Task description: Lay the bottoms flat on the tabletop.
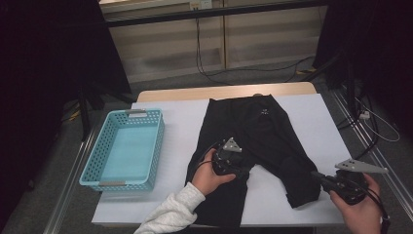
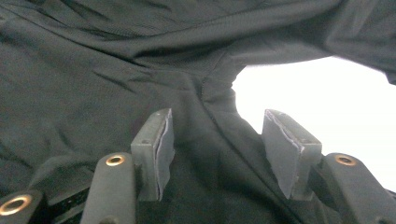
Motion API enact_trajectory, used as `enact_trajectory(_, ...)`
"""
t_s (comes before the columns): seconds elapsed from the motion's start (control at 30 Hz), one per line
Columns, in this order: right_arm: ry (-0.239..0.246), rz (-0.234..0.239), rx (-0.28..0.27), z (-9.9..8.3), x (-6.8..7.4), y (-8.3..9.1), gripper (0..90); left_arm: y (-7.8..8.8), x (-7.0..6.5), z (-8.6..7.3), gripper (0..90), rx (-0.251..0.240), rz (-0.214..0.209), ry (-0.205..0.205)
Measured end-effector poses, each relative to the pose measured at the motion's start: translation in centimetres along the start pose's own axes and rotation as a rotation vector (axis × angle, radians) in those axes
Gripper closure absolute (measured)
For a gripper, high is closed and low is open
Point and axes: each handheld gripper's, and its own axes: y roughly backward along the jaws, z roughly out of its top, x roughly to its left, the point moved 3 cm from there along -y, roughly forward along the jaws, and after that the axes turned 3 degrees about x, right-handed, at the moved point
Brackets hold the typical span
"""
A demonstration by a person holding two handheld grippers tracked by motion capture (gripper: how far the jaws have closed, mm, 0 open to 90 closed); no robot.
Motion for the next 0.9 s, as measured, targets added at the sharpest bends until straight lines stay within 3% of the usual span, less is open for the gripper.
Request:
enact_trajectory(0.1, -0.025, -0.026, 0.016, -0.3, -0.9, 0.1, 90.0, 0.0, 0.0, -0.1, 45.6, -0.009, -0.005, 0.006)
enact_trajectory(0.17, -0.030, -0.102, 0.049, -0.7, -1.8, 0.2, 90.0, 0.1, 0.0, -0.1, 45.7, -0.007, -0.006, 0.007)
enact_trajectory(0.27, -0.087, -0.121, 0.055, -1.5, -3.4, 0.4, 90.0, 0.1, 0.0, -0.1, 45.6, -0.008, -0.007, 0.006)
enact_trajectory(0.37, -0.102, -0.111, 0.054, -1.7, -3.9, 0.5, 90.0, 0.0, 0.0, -0.1, 45.5, -0.008, -0.007, 0.005)
enact_trajectory(0.47, -0.083, -0.108, 0.062, -1.6, -3.5, 0.3, 90.0, 0.0, 0.0, 0.0, 45.3, -0.005, -0.008, 0.009)
enact_trajectory(0.7, -0.041, 0.018, 0.016, -0.2, -0.7, -0.2, 90.0, 0.2, 0.1, 0.0, 45.1, -0.009, -0.014, 0.016)
enact_trajectory(0.8, 0.005, -0.003, 0.035, 0.2, 0.2, -0.7, 89.9, 0.3, 0.2, 0.0, 45.1, -0.008, -0.016, 0.012)
enact_trajectory(0.9, 0.016, -0.074, 0.062, 0.0, -0.3, -1.2, 78.5, 0.5, 0.1, 0.1, 45.0, -0.018, -0.018, 0.012)
